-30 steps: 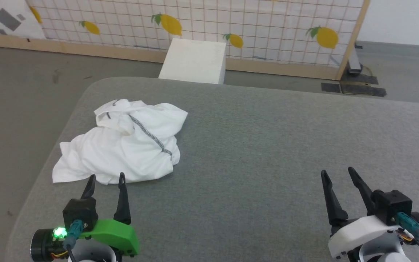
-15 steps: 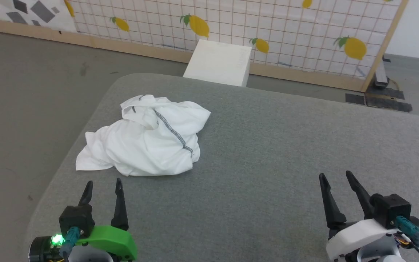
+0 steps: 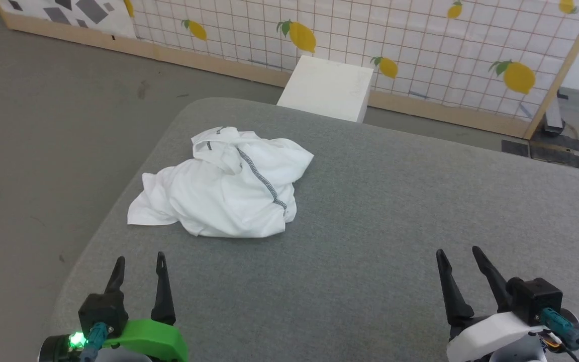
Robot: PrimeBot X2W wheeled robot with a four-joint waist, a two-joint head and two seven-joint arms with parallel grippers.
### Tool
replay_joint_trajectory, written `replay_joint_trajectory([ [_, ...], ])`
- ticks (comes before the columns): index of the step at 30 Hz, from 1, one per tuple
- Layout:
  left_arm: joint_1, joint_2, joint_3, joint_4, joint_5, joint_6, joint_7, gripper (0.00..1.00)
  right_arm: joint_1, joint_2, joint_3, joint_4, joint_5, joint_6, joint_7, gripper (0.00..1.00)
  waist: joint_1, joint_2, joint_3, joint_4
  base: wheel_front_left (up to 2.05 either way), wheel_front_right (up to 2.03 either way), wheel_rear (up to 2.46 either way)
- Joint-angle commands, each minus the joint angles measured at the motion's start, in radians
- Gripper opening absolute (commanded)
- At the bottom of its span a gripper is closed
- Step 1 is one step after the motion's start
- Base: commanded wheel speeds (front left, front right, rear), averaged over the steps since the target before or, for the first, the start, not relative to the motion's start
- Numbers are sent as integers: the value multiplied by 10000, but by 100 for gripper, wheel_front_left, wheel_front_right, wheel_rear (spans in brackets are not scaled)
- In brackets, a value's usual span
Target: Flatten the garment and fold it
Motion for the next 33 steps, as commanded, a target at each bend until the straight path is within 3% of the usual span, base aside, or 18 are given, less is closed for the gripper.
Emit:
replay_joint_trajectory([
  [1, 175, 35, 11, 41, -93, 64, -107, 100, 100, 3, 13, 85, 133, -8, -106, 100, 0, 0, 11, 93, 0, 0, 0],
  [33, 503, 49, 99, 243, -362, 286, -767, 100, 261, 4, 29, 592, 201, -12, -769, 100, 0, 0, -112, 1332, 0, 0, 0],
])
